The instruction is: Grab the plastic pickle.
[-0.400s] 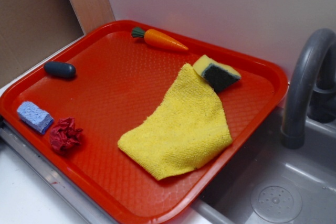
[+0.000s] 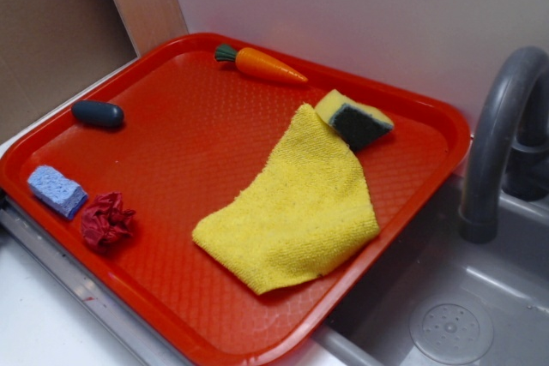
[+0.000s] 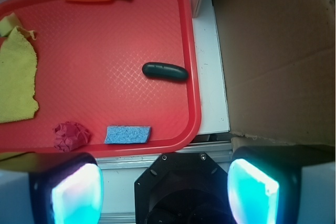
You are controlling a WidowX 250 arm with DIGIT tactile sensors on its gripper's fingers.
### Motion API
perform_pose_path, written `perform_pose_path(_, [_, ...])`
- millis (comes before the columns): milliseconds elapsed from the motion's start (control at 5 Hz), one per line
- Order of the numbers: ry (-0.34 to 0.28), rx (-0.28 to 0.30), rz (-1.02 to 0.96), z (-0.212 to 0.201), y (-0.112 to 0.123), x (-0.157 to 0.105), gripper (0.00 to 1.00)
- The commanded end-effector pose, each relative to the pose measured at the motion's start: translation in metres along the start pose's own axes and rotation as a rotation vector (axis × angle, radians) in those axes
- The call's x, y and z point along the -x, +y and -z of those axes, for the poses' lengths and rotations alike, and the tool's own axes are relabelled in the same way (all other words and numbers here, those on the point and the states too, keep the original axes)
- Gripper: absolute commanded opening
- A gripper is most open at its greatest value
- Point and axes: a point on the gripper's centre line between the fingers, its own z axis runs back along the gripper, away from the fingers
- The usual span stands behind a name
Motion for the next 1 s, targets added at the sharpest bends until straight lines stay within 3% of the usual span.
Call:
perform_pose_path(0, [0.026, -0.065, -0.482, 0.031, -0.014, -0.026, 1.00])
perform_pose_path(200, [-0.003, -0.075, -0.731, 0.058, -0.011, -0.046, 1.00])
perform_pose_path(400, [-0.052, 0.044, -0.985, 0.084, -0.002, -0.062, 1.00])
perform_pose_path(600, [-0.143, 0.075, -1.229, 0.112, 0.002, -0.073, 1.00])
perform_pose_path(800, [-0.183, 0.087, -1.441, 0.137, 0.008, -0.071, 1.00])
